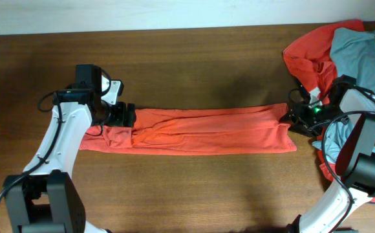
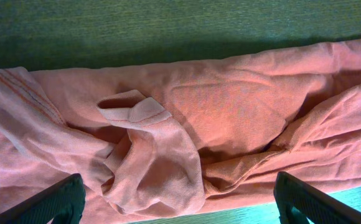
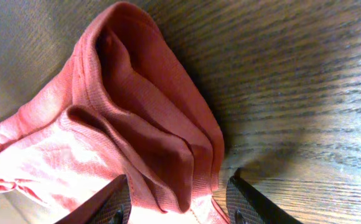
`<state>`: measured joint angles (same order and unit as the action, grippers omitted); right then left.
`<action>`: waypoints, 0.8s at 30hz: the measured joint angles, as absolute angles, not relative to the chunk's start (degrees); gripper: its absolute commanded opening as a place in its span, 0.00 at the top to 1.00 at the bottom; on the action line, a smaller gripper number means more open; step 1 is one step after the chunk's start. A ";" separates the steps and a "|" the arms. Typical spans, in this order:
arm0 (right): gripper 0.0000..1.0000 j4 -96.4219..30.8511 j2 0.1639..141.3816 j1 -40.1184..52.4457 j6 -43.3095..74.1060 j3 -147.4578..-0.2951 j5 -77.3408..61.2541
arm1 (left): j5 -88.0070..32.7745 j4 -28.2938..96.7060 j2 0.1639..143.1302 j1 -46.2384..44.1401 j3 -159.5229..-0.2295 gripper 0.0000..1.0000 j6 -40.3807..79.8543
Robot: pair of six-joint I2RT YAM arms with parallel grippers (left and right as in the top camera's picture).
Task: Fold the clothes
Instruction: 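Fold the strip's right end leftward with the right gripper toward the center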
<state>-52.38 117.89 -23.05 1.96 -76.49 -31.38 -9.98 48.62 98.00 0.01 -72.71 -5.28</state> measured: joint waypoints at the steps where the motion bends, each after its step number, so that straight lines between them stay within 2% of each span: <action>1: 0.47 -52.14 117.84 -22.85 1.98 -76.49 -31.38 | -9.98 48.64 98.00 0.03 -72.71 0.03 -5.30; 3: 0.59 -51.35 117.80 -22.20 2.13 -76.49 -31.33 | -9.98 48.64 98.00 0.01 -72.71 0.03 -5.30; 6: 0.86 -50.48 117.80 -20.84 2.35 -76.42 -30.52 | -10.00 48.71 98.00 0.01 -72.71 0.03 -5.30; 8: 0.96 -50.28 117.80 -20.23 2.66 -76.42 -30.09 | -9.98 48.82 98.00 0.01 -72.71 0.03 -5.30; 14: 0.96 -50.59 117.80 -20.10 2.04 -76.42 -29.80 | -9.98 48.93 98.00 0.01 -72.71 0.03 -5.28; 19: 0.96 -55.59 117.16 -20.58 1.50 -78.39 -29.43 | -9.98 49.23 98.00 0.01 -72.71 0.03 -5.30; 24: 0.96 -60.18 110.24 -18.00 1.58 -81.69 -28.62 | -9.98 49.52 98.00 0.01 -72.71 0.03 -5.30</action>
<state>-60.18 110.24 -18.00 1.58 -81.69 -28.62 -9.98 49.52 98.00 0.01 -72.71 -5.30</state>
